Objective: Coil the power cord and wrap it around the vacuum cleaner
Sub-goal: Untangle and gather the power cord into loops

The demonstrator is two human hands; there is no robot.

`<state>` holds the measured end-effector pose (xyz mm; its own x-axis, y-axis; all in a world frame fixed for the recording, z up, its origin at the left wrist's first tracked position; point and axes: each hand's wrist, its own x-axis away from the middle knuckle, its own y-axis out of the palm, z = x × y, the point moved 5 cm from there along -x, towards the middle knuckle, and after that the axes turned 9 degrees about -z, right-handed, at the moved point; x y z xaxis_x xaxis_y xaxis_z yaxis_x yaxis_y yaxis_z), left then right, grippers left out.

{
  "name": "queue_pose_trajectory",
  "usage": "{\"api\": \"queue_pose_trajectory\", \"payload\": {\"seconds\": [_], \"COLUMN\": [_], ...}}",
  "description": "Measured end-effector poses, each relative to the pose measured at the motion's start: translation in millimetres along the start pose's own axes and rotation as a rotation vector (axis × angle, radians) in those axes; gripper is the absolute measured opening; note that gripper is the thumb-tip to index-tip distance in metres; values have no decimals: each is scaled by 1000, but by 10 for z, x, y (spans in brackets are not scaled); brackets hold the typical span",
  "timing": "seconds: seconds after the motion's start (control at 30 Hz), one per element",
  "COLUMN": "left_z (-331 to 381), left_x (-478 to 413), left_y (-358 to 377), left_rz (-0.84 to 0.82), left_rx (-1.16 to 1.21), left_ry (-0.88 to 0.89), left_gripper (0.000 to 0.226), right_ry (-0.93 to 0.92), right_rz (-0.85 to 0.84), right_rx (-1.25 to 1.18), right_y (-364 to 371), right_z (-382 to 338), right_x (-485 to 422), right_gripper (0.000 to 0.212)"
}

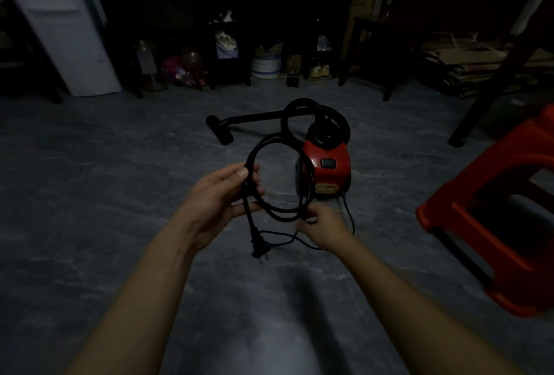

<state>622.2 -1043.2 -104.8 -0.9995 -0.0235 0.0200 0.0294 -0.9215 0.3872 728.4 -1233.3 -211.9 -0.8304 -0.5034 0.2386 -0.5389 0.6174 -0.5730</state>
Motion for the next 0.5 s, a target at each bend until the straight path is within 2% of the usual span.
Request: {"api": "queue_pose_trajectory", "payload": {"seconds": [0.03, 0.1, 0.23, 0.4, 0.5], "left_z": [-3, -25, -108, -154, -225], "left_x": [1, 4, -6, -64, -114], "left_y": [-13, -70, -222, -310, -228], "left_rz": [9, 63, 237, 384, 384], "left_rx": [-7, -69, -208, -129, -32], "left_ry": [-2, -2, 30, 101, 116], "left_gripper": [21, 19, 18, 18, 19], "right_ry": [2, 26, 28, -55, -26], "right_rz": [-7, -8, 46, 69, 35], "right_rx": [9, -7, -151, -422, -586], "right_y": [13, 16, -124, -303, -339], "right_z": [12, 53, -13, -268, -387], "right_x": [-3, -23, 1, 96, 158], "right_gripper": [3, 16, 7, 5, 19]}}
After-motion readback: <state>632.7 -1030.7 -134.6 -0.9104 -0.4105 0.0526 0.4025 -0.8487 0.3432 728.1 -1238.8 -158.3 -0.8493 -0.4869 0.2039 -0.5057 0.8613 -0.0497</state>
